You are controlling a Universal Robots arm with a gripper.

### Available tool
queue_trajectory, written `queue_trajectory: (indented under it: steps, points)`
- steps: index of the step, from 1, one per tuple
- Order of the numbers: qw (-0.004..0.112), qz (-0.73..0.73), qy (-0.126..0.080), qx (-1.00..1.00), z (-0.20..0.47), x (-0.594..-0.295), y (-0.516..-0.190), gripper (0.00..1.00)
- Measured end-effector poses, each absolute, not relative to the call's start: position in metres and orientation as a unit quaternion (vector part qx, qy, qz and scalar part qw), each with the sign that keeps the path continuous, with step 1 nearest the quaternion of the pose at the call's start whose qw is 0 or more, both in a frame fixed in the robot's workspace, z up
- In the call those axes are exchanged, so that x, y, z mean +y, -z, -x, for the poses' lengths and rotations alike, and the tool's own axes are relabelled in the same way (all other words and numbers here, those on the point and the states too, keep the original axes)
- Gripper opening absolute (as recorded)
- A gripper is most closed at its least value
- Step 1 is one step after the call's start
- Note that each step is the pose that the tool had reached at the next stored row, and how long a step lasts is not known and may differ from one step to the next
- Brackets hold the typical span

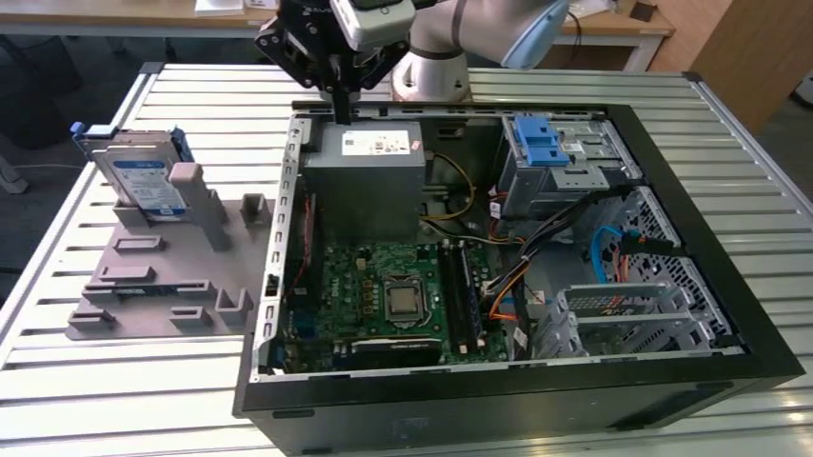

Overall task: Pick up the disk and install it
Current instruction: 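Reach for the disk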

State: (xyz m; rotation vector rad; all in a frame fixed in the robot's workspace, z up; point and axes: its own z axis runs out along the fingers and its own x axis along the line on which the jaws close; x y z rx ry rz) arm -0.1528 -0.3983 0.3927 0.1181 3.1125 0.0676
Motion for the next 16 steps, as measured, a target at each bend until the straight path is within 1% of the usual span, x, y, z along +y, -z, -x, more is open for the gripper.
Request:
queue_trajectory:
  steps: [16]
  points:
    - [0.013, -0.038, -0.022, 0.999, 0.188, -0.396, -0.391, 0.11]
